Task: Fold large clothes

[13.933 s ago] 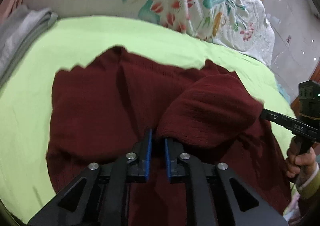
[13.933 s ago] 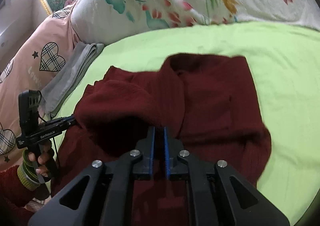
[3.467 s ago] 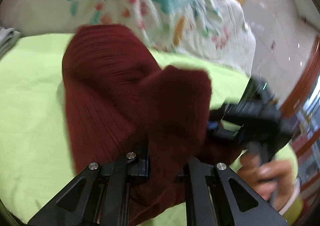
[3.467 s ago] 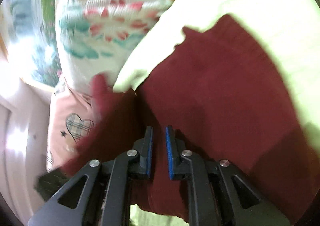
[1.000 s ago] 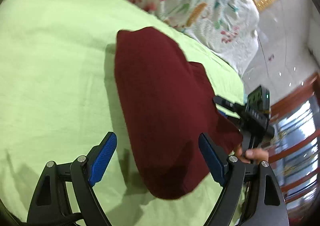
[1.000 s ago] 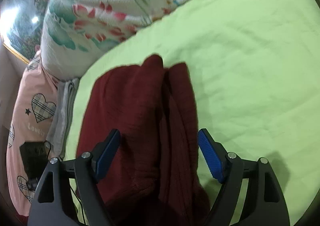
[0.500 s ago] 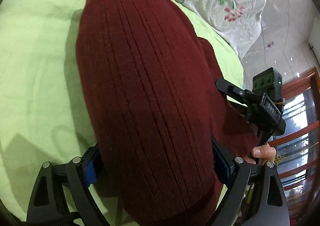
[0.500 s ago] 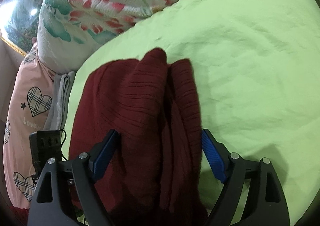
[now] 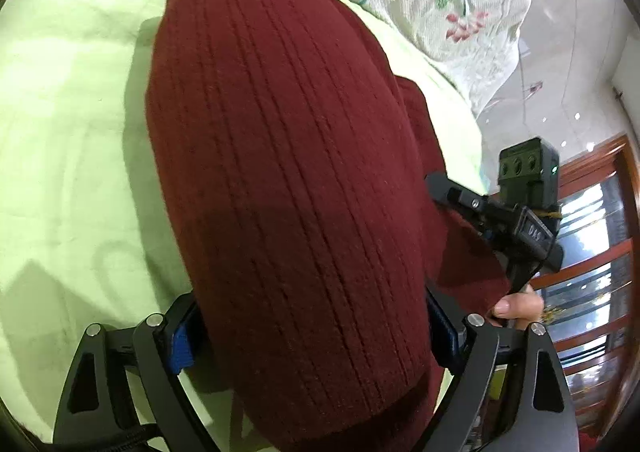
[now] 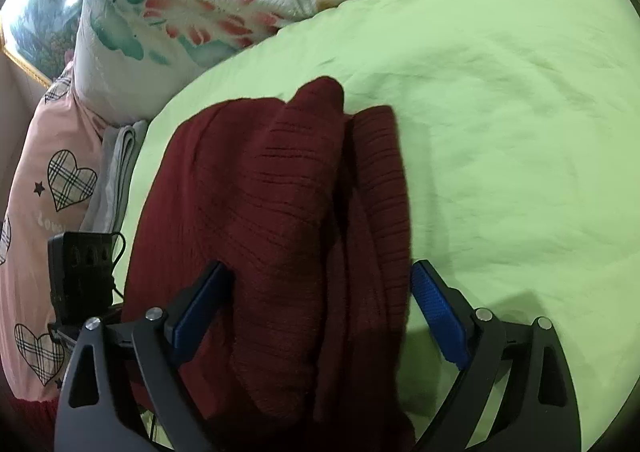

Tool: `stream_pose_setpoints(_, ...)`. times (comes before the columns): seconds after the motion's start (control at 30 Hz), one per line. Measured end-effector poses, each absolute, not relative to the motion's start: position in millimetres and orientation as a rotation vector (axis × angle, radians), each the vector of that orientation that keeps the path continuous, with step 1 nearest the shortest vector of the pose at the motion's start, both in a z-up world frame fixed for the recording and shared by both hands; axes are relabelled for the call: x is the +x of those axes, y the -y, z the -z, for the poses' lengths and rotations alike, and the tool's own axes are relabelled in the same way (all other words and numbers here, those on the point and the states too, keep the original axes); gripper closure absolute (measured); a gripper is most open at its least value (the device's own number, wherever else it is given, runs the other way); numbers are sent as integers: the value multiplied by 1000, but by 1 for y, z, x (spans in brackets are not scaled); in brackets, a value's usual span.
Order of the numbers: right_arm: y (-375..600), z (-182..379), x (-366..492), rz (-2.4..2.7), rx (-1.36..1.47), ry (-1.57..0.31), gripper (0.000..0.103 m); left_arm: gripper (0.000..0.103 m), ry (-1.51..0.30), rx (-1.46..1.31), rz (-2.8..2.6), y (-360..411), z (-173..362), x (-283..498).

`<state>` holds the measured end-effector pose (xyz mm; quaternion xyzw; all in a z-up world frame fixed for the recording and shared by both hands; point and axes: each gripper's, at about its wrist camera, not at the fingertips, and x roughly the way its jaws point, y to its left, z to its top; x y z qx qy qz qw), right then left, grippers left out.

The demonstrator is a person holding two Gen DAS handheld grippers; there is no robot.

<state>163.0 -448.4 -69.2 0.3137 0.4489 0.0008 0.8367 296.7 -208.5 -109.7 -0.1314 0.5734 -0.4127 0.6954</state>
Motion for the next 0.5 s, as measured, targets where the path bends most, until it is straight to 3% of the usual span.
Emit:
stream_pose_setpoints(0.03,449,71,164,-17,685,-951,17,15,-1277,-291,924,209,110,297)
stream_pose_setpoints(0.07,448,74,165,-35,719,-954,33,21,-1265,-267,926,211,109,295)
stream_pose_setpoints(0.17,446,81,164,-68,809,-957,58,36,-1212,-202,923,216,102,286)
stream_pose_setpoints(0.3,429,66,151,-78,839,-904,67,47,-1168,-192,909,207,91,276)
stream_pose_setpoints(0.5,366,43,146,-156,836,-865,69,49,-1091,-152,866,149,56,250)
